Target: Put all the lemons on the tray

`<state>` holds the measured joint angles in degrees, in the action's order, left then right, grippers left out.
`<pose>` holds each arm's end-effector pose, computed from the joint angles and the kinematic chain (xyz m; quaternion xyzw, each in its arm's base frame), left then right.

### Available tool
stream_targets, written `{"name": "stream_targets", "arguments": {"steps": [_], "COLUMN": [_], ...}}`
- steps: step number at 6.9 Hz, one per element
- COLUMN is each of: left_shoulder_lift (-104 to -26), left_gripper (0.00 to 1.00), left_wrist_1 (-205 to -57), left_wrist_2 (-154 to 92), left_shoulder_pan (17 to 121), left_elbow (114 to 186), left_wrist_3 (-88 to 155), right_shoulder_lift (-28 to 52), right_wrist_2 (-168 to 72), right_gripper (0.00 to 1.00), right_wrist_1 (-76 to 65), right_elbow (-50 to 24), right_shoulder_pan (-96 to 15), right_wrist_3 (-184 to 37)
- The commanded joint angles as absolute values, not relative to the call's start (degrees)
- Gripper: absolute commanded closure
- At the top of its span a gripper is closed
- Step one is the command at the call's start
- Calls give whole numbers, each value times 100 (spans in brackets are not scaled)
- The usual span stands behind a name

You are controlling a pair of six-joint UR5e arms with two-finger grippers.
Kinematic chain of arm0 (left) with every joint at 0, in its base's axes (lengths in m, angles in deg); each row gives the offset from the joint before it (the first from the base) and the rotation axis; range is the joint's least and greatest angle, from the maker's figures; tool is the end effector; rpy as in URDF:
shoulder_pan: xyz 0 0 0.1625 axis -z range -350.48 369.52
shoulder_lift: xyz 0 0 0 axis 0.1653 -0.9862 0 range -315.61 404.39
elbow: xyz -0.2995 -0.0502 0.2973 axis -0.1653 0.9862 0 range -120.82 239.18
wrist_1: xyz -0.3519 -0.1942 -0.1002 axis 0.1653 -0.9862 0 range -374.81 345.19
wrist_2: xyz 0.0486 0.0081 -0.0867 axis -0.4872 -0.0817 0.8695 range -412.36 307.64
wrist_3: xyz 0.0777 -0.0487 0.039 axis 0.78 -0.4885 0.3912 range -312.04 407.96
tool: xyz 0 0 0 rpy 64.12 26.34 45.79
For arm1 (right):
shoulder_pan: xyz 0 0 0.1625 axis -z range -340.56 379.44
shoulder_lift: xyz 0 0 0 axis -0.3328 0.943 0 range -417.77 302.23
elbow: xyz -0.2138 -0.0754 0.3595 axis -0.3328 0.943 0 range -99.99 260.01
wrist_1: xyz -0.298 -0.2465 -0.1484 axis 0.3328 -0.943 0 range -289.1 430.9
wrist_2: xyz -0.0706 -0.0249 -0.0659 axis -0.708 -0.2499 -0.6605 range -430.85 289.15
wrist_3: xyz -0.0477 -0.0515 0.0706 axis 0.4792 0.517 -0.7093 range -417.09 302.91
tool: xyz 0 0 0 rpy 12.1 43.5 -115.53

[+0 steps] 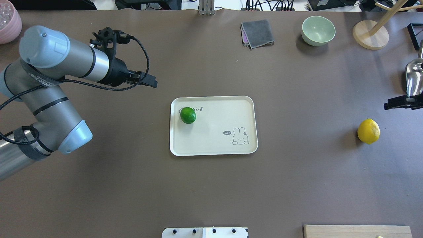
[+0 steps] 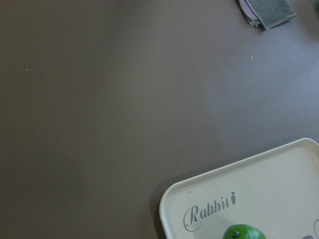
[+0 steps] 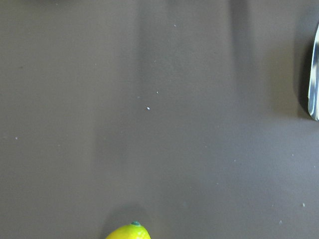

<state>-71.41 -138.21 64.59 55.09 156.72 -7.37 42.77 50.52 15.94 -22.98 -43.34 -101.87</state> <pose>0.3805 -0.5143 0.2732 0.1959 0.5344 0.0504 0.8207 -0.1312 -0.4330 0.5704 0.0998 -0.3889 0.0533 0.9143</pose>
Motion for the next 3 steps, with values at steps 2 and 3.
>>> {"name": "stream_targets", "arguments": {"steps": [2, 3], "left_shoulder_lift": [-7040, -7049], "left_gripper": [1, 1], "left_wrist_1": [-13829, -13829], "left_wrist_2": [6568, 6568], "left_shoulder_pan": [5627, 5619], "left_elbow": [15692, 15692], "left_wrist_3": [-618, -618], "right_shoulder_lift": [4410, 4419], "right_wrist_2": [4126, 4078], "right_gripper": [1, 1], "right_wrist_1": [2140, 2246], "right_elbow": [-2266, -2239], "right_shoulder_pan": [-3430, -3278], "right_wrist_3": [-11779, -11904]}}
